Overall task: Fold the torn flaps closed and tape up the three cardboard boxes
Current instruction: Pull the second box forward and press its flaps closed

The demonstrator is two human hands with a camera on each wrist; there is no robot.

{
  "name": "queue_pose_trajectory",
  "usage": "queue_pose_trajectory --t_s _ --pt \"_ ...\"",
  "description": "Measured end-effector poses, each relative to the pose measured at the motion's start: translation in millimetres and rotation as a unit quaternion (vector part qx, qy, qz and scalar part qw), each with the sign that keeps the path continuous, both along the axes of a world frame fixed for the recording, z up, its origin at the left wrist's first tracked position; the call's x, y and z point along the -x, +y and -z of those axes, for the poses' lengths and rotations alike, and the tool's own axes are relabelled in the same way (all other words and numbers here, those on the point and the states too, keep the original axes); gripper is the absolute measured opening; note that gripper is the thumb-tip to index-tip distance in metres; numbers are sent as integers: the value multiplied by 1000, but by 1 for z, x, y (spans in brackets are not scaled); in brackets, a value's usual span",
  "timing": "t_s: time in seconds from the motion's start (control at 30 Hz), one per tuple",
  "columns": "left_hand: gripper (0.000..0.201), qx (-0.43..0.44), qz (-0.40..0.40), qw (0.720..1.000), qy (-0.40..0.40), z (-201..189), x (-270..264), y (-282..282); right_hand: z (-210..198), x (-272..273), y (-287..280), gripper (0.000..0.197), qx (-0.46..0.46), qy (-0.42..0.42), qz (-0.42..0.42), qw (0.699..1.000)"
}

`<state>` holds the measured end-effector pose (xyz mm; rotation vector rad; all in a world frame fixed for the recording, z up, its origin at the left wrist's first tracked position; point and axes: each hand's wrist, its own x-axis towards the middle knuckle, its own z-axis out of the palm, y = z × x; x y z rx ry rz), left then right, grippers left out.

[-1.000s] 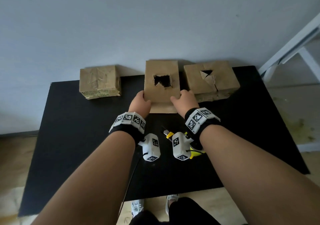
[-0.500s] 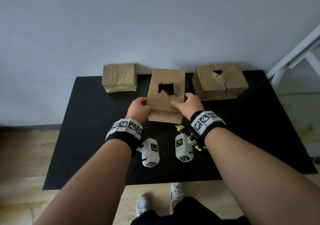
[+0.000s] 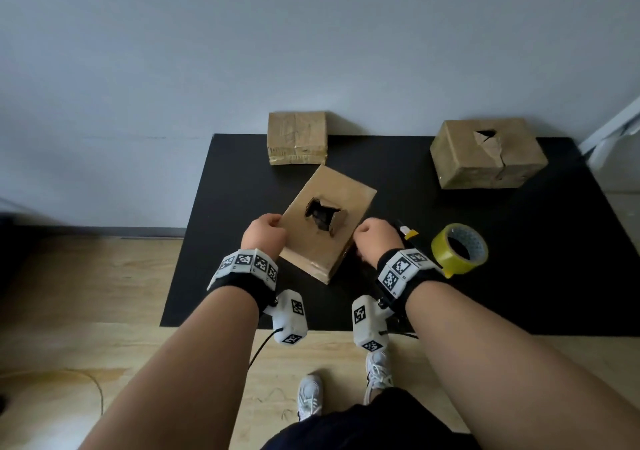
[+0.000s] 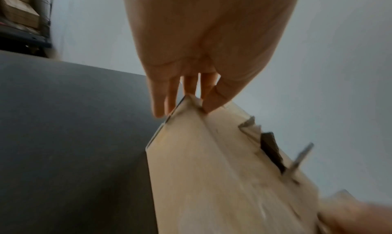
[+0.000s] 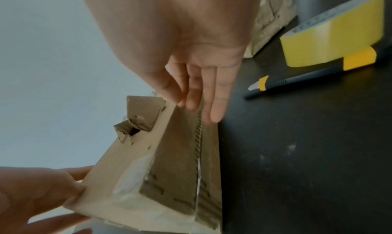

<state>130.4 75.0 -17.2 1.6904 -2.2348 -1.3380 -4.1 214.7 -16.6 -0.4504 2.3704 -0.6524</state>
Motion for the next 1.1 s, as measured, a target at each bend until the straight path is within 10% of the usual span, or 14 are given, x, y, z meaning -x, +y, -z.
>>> queue_pose_trajectory --t_s 0.13,0.3,0.5,0.83,1.1 --pt "58 -19 -84 995 -41 8 -1 14 -8 19 -14 29 9 130 16 991" --pt "46 -68 -156 985 -15 15 2 16 -8 43 -36 63 -9 122 -101 987" --pt "42 15 -177 984 2 14 0 1 -11 43 -36 56 -53 132 -114 983" --pt "81 44 -62 996 36 3 28 -13 -7 27 -18 60 -130 98 -91 983" --pt "63 103 -40 994 2 10 20 -5 -8 0 -47 52 5 137 -170 976"
